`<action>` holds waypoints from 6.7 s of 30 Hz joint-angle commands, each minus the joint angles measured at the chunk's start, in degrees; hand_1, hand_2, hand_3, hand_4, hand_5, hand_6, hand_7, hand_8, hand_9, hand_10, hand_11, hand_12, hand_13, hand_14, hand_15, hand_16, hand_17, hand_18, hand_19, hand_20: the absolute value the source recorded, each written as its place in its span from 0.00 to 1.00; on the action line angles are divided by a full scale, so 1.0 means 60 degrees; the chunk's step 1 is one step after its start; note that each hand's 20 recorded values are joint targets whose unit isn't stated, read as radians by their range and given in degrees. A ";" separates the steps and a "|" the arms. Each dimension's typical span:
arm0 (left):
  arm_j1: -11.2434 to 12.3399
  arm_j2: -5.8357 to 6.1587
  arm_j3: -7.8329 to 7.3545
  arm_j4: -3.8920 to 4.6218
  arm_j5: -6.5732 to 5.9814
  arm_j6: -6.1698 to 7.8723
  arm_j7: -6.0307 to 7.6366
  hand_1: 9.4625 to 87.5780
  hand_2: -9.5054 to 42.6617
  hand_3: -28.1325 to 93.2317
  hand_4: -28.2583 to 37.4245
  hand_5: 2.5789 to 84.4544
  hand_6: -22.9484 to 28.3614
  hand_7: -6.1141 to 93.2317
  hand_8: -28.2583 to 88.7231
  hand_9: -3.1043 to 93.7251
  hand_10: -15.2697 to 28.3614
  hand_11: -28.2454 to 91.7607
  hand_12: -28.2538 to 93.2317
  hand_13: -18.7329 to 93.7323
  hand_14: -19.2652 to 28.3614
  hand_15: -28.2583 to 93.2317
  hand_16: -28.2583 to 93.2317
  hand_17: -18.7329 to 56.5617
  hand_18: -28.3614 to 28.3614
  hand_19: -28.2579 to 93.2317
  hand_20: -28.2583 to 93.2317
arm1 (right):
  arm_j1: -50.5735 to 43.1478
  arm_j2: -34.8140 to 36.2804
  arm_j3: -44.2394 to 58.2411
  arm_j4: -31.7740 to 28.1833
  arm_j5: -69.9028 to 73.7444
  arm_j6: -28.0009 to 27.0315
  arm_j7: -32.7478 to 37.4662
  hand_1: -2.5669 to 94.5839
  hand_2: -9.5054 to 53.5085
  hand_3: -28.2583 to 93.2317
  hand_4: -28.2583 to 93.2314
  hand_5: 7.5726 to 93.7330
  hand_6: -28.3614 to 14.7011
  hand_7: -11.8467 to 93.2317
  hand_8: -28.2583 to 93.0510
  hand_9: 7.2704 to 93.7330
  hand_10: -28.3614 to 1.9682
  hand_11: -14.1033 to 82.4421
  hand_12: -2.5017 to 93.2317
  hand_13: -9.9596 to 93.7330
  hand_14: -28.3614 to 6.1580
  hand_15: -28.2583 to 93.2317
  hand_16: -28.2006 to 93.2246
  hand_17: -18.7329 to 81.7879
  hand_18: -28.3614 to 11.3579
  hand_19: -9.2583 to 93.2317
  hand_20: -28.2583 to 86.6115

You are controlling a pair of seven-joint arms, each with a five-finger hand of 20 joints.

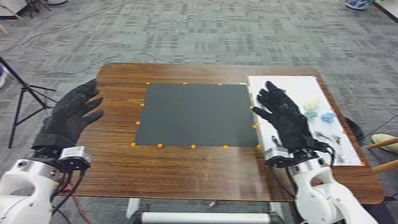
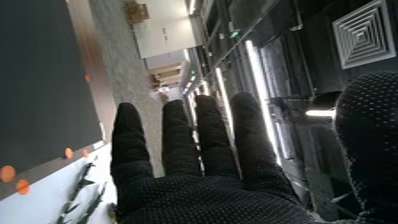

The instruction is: Arrange flowers

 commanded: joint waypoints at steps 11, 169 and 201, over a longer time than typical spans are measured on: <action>0.0244 -0.0159 -0.0120 -0.0157 -0.0082 -0.0190 -0.0122 0.21 0.03 0.76 0.00 0.18 0.47 0.27 0.16 0.16 0.53 0.38 0.40 0.20 0.63 0.56 0.19 0.09 0.82 0.54 0.33 | 0.0422 0.0242 -0.0339 -0.0025 0.0184 0.0512 -0.0071 0.19 0.07 0.94 0.02 0.25 0.58 0.21 0.16 0.25 0.63 0.16 0.22 0.30 0.59 0.23 0.46 0.21 0.27 0.40 0.37; 0.0870 0.0298 -0.0886 -0.0506 0.0030 0.0062 -0.0189 0.21 0.05 0.77 0.00 0.19 0.47 0.27 0.16 0.16 0.53 0.38 0.40 0.20 0.64 0.57 0.19 0.09 0.82 0.54 0.33 | 0.0358 0.6197 -0.1965 -0.2770 -1.1987 -0.1916 0.8857 0.21 0.00 0.79 0.00 0.80 0.63 0.57 0.15 0.78 0.52 0.79 0.60 0.73 0.41 0.91 0.61 0.49 0.11 0.93 0.70; 0.0979 0.0193 -0.0881 -0.0586 -0.0003 0.0209 -0.0162 0.20 0.06 0.77 0.00 0.19 0.47 0.27 0.16 0.16 0.53 0.38 0.40 0.20 0.64 0.57 0.19 0.09 0.82 0.54 0.33 | 0.1943 0.5790 -0.4541 -0.1747 -1.2442 0.0409 0.8678 0.43 0.00 0.93 0.08 0.82 0.63 0.62 0.43 0.82 0.55 0.84 0.61 0.77 0.46 0.93 0.63 0.53 0.11 0.96 0.71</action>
